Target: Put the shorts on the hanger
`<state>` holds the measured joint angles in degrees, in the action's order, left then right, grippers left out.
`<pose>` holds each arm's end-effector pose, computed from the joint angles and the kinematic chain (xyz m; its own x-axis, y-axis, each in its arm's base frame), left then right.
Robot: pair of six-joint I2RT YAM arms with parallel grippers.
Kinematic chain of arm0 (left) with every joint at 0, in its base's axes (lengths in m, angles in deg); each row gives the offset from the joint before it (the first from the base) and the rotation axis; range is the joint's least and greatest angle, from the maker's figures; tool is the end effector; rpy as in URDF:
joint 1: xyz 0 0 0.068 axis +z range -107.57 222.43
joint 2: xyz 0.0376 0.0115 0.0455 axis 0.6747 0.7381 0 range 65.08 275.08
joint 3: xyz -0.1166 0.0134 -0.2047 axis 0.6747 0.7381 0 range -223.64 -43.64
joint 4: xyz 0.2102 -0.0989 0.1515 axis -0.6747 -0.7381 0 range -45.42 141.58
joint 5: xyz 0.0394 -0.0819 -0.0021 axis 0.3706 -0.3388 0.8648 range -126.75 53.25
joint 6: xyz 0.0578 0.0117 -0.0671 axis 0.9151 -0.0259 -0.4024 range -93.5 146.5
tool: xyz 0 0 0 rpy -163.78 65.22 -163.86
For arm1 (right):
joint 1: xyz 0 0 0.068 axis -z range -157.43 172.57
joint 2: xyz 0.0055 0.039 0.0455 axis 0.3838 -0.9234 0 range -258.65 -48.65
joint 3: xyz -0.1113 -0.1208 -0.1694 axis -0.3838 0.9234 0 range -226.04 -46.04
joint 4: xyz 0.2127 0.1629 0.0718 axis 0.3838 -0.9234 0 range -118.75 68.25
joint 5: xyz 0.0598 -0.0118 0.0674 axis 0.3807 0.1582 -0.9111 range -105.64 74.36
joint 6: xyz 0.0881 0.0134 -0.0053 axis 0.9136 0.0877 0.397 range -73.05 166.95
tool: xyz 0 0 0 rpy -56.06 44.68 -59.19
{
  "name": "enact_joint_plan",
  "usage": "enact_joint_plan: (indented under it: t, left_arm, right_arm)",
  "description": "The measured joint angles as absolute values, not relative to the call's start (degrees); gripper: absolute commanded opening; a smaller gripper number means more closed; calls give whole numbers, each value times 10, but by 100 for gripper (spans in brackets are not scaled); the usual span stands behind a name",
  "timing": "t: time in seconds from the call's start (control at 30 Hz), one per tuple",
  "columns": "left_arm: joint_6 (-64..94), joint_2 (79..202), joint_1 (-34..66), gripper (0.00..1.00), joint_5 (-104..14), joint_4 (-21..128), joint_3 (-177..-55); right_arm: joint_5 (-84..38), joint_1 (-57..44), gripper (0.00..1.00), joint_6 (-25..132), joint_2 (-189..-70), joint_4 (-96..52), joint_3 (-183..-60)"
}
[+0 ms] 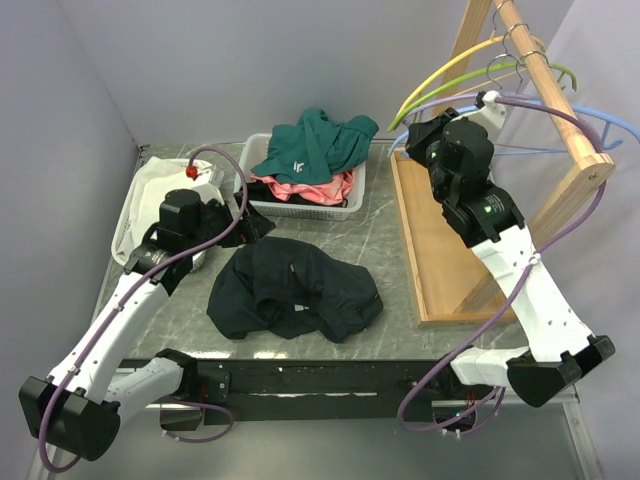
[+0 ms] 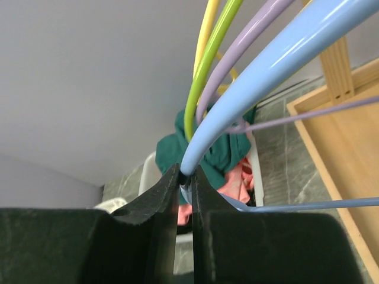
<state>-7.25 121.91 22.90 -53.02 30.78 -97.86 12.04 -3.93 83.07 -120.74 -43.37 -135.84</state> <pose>0.2742 -0.1209 0.2906 -0.6244 -0.3444 -0.7011 0.2603 0.7545 -0.6024 0.3083 0.1124 0.4552 -0.0378 0.5644 -0.8246 0.0519 0.8252 0.5624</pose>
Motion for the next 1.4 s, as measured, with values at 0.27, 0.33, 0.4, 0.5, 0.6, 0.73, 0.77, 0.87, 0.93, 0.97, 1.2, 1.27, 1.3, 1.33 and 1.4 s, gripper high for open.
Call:
enact_joint_plan:
  t: [0.27,0.33,0.4,0.5,0.6,0.73,0.77,0.87,0.93,0.97,1.2,1.27,1.3,1.33,1.4]
  left_arm:
    - [-74,1225,229,92,-542,312,-974]
    - [-74,1228,229,92,-548,313,-974]
    - [-74,1232,229,92,-552,314,-974]
    - [-74,1235,229,92,-557,314,-974]
    - [-74,1237,229,93,-560,312,-976]
    - [-73,1238,229,93,-560,307,-984]
    - [-73,1238,229,93,-560,307,-988]
    - [-73,1238,229,93,-560,307,-994]
    - [-72,1239,229,93,-560,307,-996]
    - [-72,1239,229,93,-560,307,-996]
    - [-71,1245,229,93,-561,304,-996]
    - [-71,1245,229,93,-561,301,-996]
    - [-71,1245,229,93,-561,299,-996]
    - [-71,1245,229,93,-561,298,-996]
    - [-71,1245,229,93,-561,298,-996]
  right_arm:
    - [114,-76,0,831,-1160,-414,-1297]
    - [115,-88,0,831,-1150,-410,-1281]
    - [116,-103,0,831,-1139,-400,-1261]
    - [119,-125,0,832,-1124,-388,-1230]
    - [123,-147,0,833,-1117,-378,-1209]
    - [128,-172,0,833,-1116,-369,-1198]
    - [129,-175,0,833,-1116,-368,-1196]
    - [138,-178,0,832,-1116,-368,-1191]
    - [148,-178,0,828,-1116,-368,-1190]
    - [151,-178,0,824,-1116,-369,-1190]
    - [165,-181,0,761,-1119,-406,-1250]
    - [165,-182,0,750,-1119,-415,-1275]
    - [165,-183,0,747,-1119,-419,-1285]
    - [164,-184,0,745,-1119,-423,-1294]
    - [162,-186,0,744,-1119,-430,-1301]
